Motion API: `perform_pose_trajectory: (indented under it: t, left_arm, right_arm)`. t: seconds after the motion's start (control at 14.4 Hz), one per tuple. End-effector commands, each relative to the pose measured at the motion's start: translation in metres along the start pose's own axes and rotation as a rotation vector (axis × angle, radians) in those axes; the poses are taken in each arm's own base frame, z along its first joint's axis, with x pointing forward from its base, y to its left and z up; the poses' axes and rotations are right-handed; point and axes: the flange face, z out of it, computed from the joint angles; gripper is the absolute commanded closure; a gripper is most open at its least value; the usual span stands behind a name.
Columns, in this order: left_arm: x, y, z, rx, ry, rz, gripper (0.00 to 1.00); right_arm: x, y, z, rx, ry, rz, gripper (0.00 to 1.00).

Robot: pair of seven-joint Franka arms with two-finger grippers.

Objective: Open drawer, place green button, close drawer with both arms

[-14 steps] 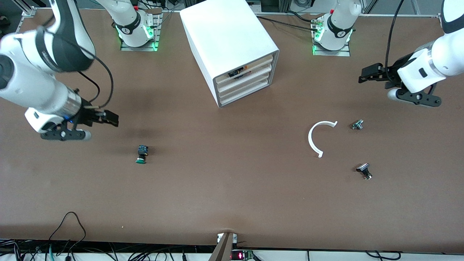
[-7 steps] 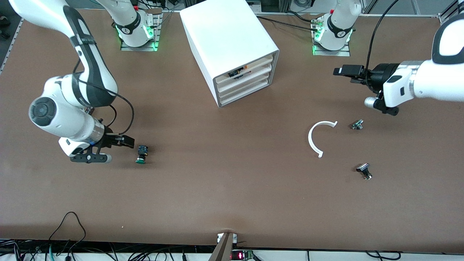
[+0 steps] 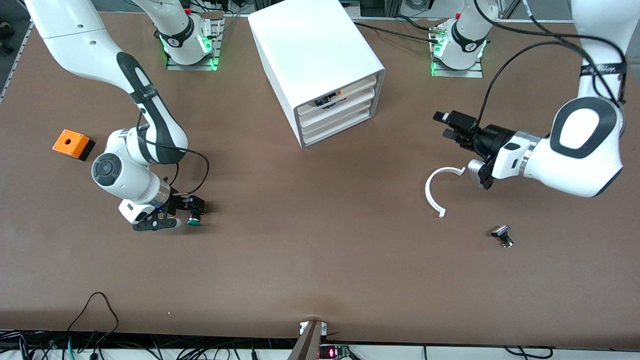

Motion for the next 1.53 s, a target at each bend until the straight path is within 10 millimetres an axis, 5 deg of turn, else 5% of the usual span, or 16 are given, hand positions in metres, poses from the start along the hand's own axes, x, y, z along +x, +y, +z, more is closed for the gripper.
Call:
perform_pose_trajectory:
  t: [0.0,0.28,0.42,0.77,0.98,1.05,1.46]
  left_arm:
    - [0.008,-0.034,0.012,-0.061,0.067,0.173,0.01]
    - [-0.002,-0.075,0.076,-0.205,0.219,0.233,0.02]
    - [0.014,-0.093,0.115,-0.180,0.214,0.247,0.03]
    - [0.014,-0.126,0.212,-0.292,0.320,0.269,0.04]
    - [0.013,-0.140,0.246,-0.322,0.297,0.237,0.11]
    - [0.012,-0.144,0.257,-0.331,0.283,0.224,0.21]
    - [-0.003,-0.147,0.306,-0.397,0.285,0.135,0.37]
  right_arm:
    - [-0.008,-0.003,0.004,-0.001,-0.004,-0.023,0.01]
    - [-0.015,-0.015,0.020,0.000,-0.029,-0.045,0.01]
    - [-0.016,-0.020,0.025,0.002,-0.036,-0.061,0.05]
    - [-0.013,-0.016,0.022,0.000,-0.031,-0.120,0.59]
    - [-0.013,-0.012,0.022,-0.001,-0.029,-0.114,0.99]
    - [-0.012,-0.012,0.021,0.000,-0.027,-0.113,1.00]
    - [0.005,-0.019,-0.021,0.002,0.042,-0.097,1.00]
